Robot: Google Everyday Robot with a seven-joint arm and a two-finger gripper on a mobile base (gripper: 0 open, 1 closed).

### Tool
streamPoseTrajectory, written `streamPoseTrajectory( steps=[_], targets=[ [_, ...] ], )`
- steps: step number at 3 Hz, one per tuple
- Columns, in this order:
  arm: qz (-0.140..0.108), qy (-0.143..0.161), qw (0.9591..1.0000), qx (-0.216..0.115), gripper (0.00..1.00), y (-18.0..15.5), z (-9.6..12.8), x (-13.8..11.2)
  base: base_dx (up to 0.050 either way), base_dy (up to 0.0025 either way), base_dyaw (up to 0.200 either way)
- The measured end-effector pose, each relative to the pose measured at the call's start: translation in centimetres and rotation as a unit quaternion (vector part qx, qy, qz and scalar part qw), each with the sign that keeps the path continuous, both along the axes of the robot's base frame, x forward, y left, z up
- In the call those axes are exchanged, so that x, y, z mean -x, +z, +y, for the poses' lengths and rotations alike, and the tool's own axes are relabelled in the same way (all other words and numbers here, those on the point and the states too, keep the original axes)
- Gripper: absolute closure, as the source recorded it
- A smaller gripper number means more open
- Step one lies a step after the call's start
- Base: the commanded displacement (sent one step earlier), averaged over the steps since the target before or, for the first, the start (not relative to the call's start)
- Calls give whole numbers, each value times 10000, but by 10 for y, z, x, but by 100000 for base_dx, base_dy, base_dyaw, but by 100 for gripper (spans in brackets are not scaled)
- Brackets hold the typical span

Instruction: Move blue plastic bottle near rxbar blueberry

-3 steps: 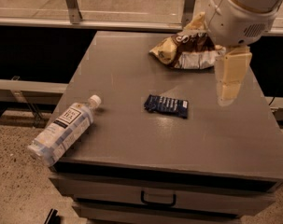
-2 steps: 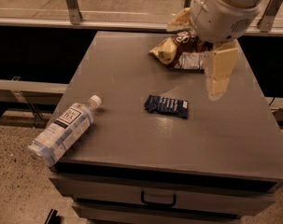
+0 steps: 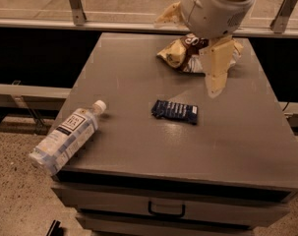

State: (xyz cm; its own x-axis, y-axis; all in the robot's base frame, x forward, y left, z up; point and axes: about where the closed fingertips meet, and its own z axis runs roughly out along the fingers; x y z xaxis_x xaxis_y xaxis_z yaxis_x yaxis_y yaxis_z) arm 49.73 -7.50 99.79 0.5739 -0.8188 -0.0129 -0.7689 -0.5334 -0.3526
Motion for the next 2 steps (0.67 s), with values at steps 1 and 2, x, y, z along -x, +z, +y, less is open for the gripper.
streamPoseTrajectory(
  steps=[1,2],
  targets=[
    [-25,393,9988,286,0,-3,14,-3,0,0,0],
    [14,1159,9906,726,0,-23,40,-14,0,0,0]
  ],
)
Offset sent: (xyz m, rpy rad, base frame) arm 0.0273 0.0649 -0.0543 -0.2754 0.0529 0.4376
